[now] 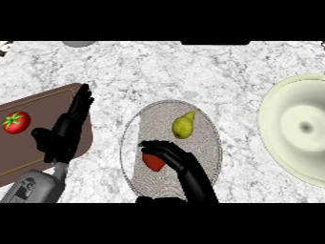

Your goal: Pick the bell pepper from the placemat and place it in the bowl

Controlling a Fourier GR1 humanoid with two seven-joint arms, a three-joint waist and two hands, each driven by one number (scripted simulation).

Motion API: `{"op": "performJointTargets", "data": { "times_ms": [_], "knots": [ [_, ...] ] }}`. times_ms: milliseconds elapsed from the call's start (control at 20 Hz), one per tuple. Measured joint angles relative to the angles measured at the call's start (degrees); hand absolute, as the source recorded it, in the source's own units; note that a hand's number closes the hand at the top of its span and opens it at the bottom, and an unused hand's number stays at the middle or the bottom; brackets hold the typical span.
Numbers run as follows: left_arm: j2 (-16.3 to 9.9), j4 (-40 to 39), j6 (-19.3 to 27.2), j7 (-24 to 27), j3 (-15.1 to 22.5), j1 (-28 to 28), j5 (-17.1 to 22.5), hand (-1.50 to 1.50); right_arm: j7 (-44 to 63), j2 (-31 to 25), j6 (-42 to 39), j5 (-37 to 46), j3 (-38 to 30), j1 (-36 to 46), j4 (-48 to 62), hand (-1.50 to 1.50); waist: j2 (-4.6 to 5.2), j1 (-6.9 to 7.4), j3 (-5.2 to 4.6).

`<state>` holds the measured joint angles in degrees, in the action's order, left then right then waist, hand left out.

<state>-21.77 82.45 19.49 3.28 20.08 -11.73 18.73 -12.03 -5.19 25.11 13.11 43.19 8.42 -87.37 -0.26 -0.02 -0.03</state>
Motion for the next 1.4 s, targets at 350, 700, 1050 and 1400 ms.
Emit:
{"op": "performJointTargets", "data": {
  "times_ms": [350,700,1050,1400],
  "knots": [
    [1.5,1.3,0.4,-1.3,-0.3,0.3,-1.8,0.00,15.7,2.1,2.9,15.1,3.4,1.5,-10.5,-1.50,-0.05,-0.32,-0.04],
    [2.3,2.9,0.6,-2.4,-0.3,1.3,-3.3,0.00,40.0,3.9,-9.1,22.1,0.2,10.4,-17.8,-1.50,0.02,-0.06,-0.04],
    [3.6,3.5,0.6,-3.9,-0.7,0.7,-4.4,0.00,56.0,4.9,-18.7,20.8,0.4,15.2,-16.9,-1.50,0.14,0.15,-0.02],
    [4.4,5.5,-0.6,-5.9,-1.9,1.6,-6.3,0.00,60.0,4.9,-25.4,17.9,-1.6,15.5,-13.9,-1.50,0.21,0.19,0.02]
  ]
}}
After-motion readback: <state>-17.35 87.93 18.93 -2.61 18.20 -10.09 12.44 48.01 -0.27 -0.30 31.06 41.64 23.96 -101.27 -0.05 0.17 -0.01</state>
